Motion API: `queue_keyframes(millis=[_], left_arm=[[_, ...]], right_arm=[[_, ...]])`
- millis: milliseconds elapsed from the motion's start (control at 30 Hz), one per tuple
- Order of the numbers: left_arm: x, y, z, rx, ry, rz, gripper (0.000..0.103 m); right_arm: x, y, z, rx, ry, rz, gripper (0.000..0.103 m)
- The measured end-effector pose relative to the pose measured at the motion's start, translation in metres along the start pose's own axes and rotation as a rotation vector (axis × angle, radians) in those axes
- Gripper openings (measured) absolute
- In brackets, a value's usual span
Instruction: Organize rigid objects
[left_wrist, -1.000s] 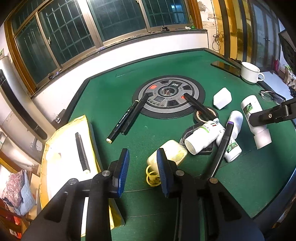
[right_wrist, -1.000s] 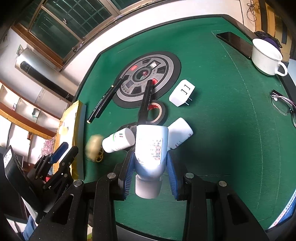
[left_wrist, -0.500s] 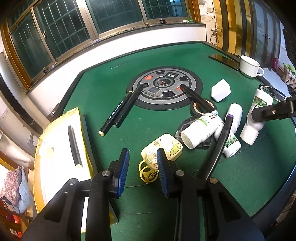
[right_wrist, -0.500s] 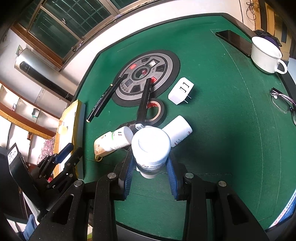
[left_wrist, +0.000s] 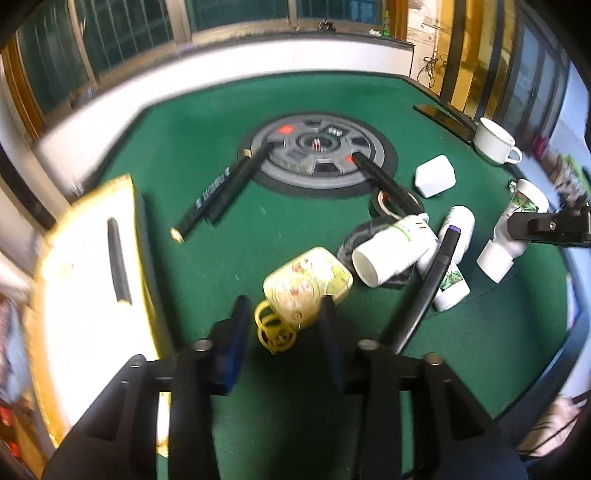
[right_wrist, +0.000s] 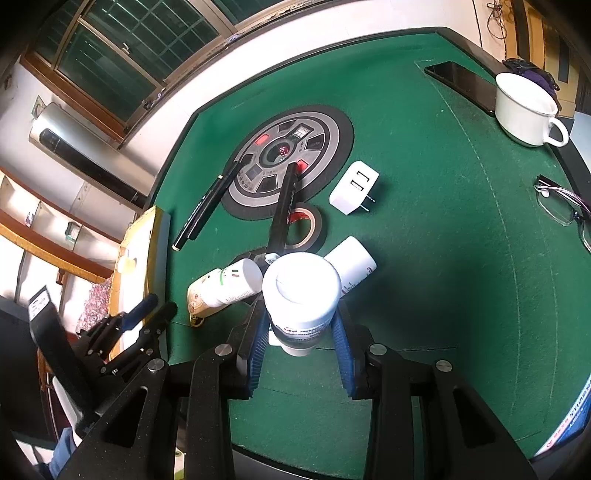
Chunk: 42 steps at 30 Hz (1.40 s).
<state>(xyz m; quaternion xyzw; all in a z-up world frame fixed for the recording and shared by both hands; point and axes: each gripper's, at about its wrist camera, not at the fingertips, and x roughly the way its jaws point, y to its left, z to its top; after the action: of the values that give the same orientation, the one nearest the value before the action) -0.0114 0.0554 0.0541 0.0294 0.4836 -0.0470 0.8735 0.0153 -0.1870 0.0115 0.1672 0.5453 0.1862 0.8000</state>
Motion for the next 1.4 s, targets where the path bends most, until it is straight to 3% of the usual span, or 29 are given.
queue_keyframes(millis=[67, 100, 200, 367, 500, 667, 733, 833, 967, 1167, 1400], left_arm=[[0.003, 0.004, -0.003, -0.018, 0.018, -0.021, 0.059], [0.005, 0.004, -0.004, -0.016, 0.026, -0.029, 0.060], [0.013, -0.001, -0.003, 0.017, 0.045, -0.082, 0.060], [0.034, -0.008, 0.005, 0.127, 0.113, -0.097, 0.060], [0.050, -0.014, 0.014, 0.245, 0.147, -0.050, 0.060], [0.067, -0.028, 0.027, 0.364, 0.186, -0.074, 0.065], [0.071, -0.024, 0.033, 0.336, 0.199, -0.103, 0.066], [0.071, -0.015, 0.034, 0.242, 0.204, -0.123, 0.060], [0.060, -0.015, 0.021, 0.167, 0.154, -0.084, 0.059], [0.031, -0.011, -0.002, 0.042, 0.090, -0.107, 0.059], [0.004, 0.000, 0.005, -0.002, -0.001, -0.111, 0.059]], right_arm=[[-0.003, 0.000, 0.000, -0.002, -0.007, 0.002, 0.031], [-0.004, 0.000, 0.000, -0.002, -0.010, 0.002, 0.031], [-0.005, -0.004, -0.001, 0.007, -0.014, 0.008, 0.031], [-0.004, -0.011, -0.002, 0.023, -0.008, 0.015, 0.031], [-0.006, -0.016, -0.003, 0.027, -0.009, 0.015, 0.031], [-0.008, -0.022, -0.003, 0.040, -0.007, 0.013, 0.031], [-0.009, -0.023, -0.004, 0.042, -0.008, 0.010, 0.031], [-0.010, -0.026, -0.005, 0.046, -0.009, 0.008, 0.031], [-0.009, -0.028, -0.006, 0.052, -0.006, 0.008, 0.031], [-0.008, -0.024, -0.005, 0.046, 0.001, 0.009, 0.031], [-0.010, -0.001, -0.003, -0.006, -0.012, 0.028, 0.031]])
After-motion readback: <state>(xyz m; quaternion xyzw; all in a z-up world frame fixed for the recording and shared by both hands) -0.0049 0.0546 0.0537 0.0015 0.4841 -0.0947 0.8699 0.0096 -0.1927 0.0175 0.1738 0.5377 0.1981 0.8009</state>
